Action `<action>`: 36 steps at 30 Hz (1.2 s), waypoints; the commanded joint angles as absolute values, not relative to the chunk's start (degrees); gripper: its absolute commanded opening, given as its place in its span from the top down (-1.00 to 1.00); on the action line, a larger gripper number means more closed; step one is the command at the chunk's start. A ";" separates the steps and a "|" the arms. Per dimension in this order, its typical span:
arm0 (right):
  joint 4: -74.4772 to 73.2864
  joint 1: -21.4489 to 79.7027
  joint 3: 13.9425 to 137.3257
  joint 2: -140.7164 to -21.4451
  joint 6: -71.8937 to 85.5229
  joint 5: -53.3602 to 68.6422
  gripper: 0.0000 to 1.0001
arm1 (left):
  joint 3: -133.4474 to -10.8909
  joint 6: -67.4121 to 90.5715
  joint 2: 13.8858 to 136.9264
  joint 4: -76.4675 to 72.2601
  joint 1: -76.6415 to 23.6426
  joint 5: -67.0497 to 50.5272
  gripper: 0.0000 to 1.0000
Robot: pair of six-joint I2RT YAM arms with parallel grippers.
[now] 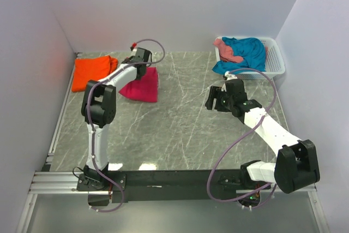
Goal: Fold and stack the t-shirts
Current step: Neatly place the folded tshirt to the corner
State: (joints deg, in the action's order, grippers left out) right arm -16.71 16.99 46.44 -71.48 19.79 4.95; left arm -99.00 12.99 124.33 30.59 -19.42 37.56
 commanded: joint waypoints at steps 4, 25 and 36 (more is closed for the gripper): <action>-15.47 16.79 46.14 -70.31 18.81 2.02 -0.61 | -99.67 -3.06 118.12 17.41 -14.07 48.86 0.99; -15.29 16.79 46.06 -70.93 18.54 0.97 -0.61 | -103.97 -15.12 115.49 11.07 -8.88 44.57 0.99; -15.29 16.79 45.88 -70.40 18.46 1.84 -0.61 | -105.64 -11.87 110.04 15.38 -8.88 41.14 0.99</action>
